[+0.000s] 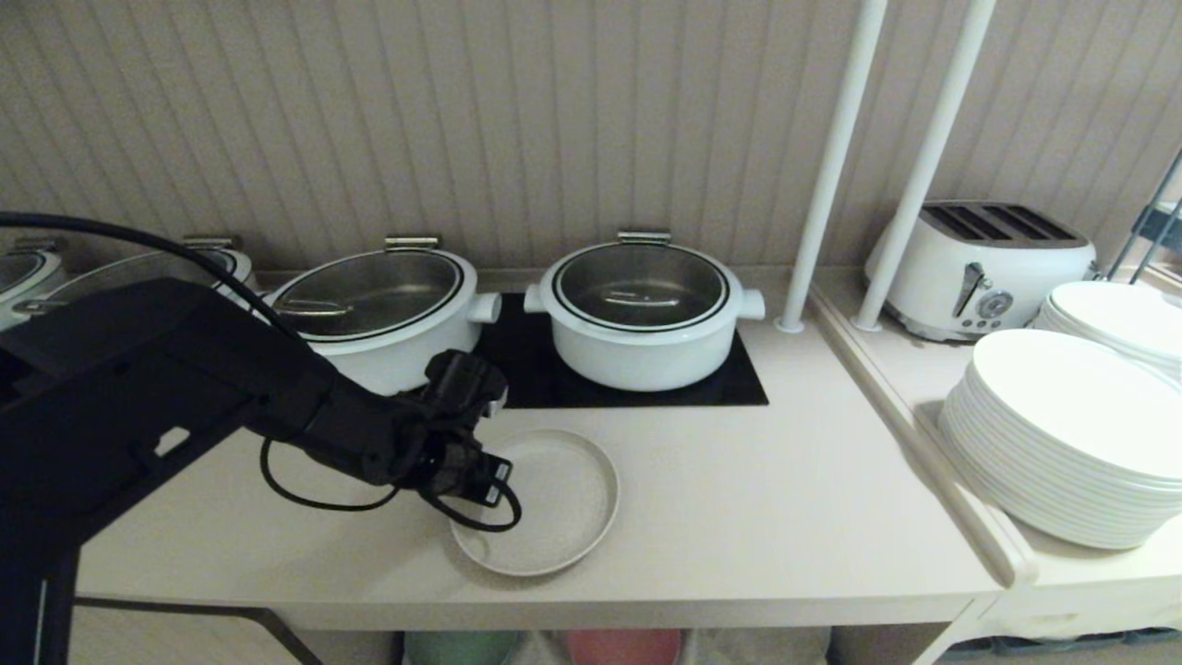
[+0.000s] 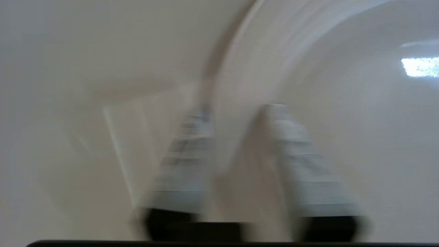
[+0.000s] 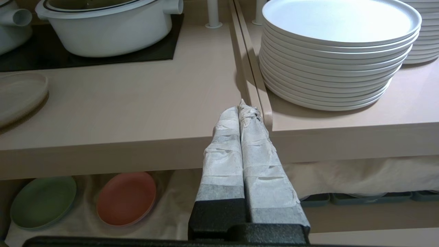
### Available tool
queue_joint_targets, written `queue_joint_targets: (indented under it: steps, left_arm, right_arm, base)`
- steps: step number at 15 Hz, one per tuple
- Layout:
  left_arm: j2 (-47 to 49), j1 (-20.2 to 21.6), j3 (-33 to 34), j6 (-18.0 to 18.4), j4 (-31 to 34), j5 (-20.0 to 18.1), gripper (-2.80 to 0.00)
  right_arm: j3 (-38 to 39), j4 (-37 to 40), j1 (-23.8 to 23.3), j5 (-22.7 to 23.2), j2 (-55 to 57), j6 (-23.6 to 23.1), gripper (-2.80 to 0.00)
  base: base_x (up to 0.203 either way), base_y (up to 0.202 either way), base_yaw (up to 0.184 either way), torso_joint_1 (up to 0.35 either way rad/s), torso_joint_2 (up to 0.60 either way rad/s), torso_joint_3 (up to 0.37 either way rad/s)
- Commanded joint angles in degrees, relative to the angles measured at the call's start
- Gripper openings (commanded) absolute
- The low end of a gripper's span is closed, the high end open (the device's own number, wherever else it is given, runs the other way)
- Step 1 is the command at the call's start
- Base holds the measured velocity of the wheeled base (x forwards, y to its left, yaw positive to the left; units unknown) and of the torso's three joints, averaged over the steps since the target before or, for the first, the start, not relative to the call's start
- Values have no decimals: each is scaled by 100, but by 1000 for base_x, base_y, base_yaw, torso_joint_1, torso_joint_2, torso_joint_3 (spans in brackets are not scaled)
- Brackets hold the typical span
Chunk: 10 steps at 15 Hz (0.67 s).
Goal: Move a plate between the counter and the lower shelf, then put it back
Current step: Pick up the plate
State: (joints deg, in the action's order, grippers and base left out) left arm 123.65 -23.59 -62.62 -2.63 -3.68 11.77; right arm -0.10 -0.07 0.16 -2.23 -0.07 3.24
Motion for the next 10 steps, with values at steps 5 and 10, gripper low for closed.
queue_joint_targets:
  steps: [5,10]
  left_arm:
    - [-148,-14,-4,8,-1,10,-280]
    - [-375,-63,36,-8,25,1,-280]
  right_arm:
    - [1,-1,2,-2,7,1,-280]
    - [1,-1,2,-5,7,1,-280]
  base:
    - [0,0,0,0,0,0]
    - [0,0,0,0,0,0]
